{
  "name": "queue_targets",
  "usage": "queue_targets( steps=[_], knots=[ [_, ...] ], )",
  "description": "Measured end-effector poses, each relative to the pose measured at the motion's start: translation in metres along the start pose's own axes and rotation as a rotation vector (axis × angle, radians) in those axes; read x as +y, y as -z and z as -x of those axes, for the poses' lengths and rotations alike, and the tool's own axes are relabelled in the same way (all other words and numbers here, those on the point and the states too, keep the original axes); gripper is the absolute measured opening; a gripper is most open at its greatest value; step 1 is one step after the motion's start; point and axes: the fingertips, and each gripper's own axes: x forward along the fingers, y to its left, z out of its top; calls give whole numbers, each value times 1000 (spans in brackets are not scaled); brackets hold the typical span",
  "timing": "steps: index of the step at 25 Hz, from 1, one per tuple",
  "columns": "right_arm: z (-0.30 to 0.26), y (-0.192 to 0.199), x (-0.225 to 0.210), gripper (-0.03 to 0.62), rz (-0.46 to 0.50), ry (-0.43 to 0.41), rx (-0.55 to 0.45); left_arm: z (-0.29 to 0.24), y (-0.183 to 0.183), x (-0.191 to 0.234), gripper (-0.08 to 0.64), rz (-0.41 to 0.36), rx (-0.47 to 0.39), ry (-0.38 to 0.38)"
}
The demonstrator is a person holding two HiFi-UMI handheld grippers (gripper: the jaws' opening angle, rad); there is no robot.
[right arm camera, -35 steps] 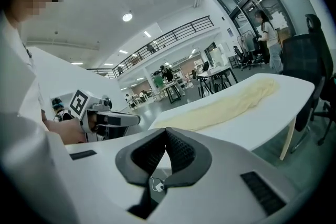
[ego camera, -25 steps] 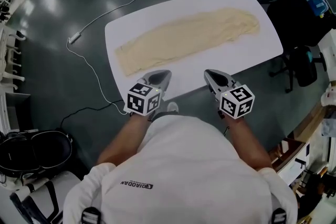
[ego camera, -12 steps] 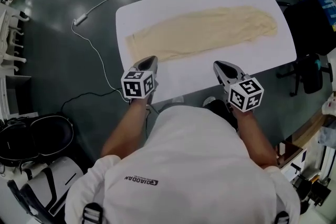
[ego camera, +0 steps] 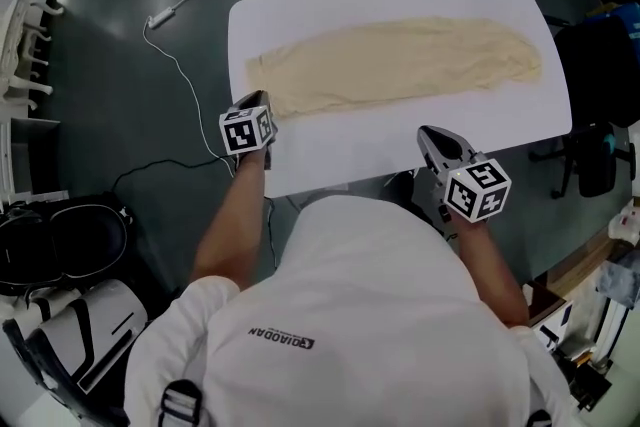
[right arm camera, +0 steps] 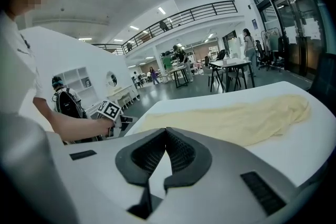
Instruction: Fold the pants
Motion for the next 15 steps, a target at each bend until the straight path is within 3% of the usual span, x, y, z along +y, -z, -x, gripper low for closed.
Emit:
queue_targets(
  steps=[3, 6, 11, 15],
  knots=[
    [3, 1, -3, 18, -4, -7, 11, -13, -2, 16, 31, 21, 14, -56],
    [6, 1, -10, 18, -7, -3, 21, -28, 2, 28, 135, 40, 47, -83],
    [9, -3, -28, 18, -17, 12, 27, -48, 10, 38, 217, 89, 99, -108],
    [11, -10, -28, 18, -10, 9, 23, -58, 10, 36, 255, 86, 123, -119]
  ],
)
